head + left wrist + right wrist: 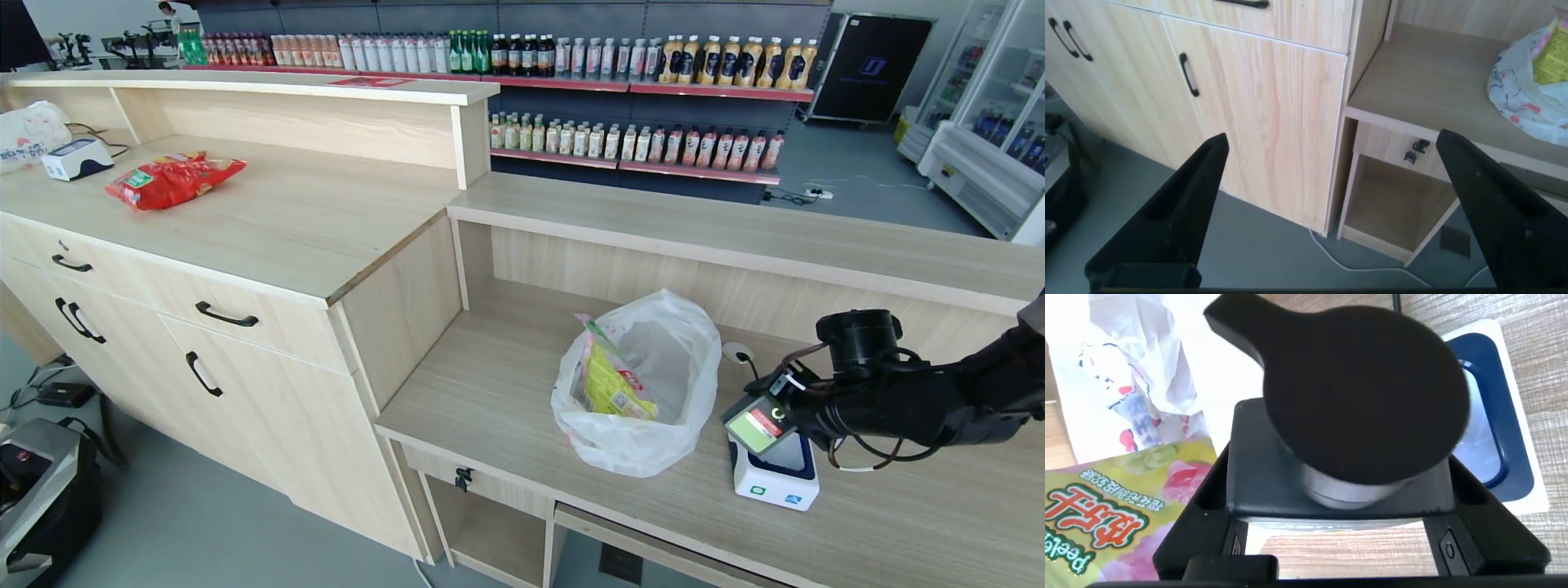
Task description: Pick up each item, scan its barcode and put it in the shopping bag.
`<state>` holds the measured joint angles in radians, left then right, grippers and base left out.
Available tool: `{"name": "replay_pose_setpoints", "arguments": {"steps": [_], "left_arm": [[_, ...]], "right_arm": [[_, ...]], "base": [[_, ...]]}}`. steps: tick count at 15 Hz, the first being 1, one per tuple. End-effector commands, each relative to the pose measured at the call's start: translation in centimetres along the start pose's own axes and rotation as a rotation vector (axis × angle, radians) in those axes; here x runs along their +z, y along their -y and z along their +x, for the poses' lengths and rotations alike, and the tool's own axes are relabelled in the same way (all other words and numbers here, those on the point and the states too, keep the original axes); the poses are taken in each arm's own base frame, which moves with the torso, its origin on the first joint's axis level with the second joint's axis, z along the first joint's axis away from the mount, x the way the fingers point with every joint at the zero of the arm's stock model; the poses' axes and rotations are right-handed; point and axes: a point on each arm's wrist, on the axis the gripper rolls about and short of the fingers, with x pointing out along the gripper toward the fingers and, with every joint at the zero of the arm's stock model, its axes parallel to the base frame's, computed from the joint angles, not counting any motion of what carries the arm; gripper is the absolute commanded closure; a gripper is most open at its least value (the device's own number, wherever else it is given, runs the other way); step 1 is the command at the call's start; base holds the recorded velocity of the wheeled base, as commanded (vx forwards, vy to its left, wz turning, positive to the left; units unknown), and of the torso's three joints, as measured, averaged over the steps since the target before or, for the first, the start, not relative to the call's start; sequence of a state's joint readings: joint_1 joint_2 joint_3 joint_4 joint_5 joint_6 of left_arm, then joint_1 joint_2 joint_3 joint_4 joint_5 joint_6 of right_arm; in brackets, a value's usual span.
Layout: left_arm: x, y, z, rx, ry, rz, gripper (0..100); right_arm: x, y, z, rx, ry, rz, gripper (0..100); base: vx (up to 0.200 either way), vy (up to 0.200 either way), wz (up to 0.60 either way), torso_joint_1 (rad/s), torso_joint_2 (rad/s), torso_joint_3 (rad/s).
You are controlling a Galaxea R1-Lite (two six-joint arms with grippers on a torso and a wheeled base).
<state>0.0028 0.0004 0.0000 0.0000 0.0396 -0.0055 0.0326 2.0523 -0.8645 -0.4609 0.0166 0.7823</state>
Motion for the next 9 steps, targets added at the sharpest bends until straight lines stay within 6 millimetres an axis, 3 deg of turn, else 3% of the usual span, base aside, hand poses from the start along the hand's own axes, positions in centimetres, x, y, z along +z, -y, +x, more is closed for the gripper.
{"name": "replay_pose_setpoints", "arguments": {"steps": [1, 9], "left_arm": [[0.0, 0.0, 0.0, 0.001, 0.0, -0.001, 0], [0.0, 0.0, 0.0, 0.001, 0.0, -0.001, 0]], "right_arm": [[-0.06, 0.08, 0.09, -0.003, -0.003, 0.0, 100], [0.17, 0.61, -0.33, -0.034, 0.021, 0.008, 100]], "base": [[0.0, 0.0, 0.0, 0.0, 0.0, 0.0], [0.0, 0.0, 0.0, 0.0, 0.0, 0.0]]}}
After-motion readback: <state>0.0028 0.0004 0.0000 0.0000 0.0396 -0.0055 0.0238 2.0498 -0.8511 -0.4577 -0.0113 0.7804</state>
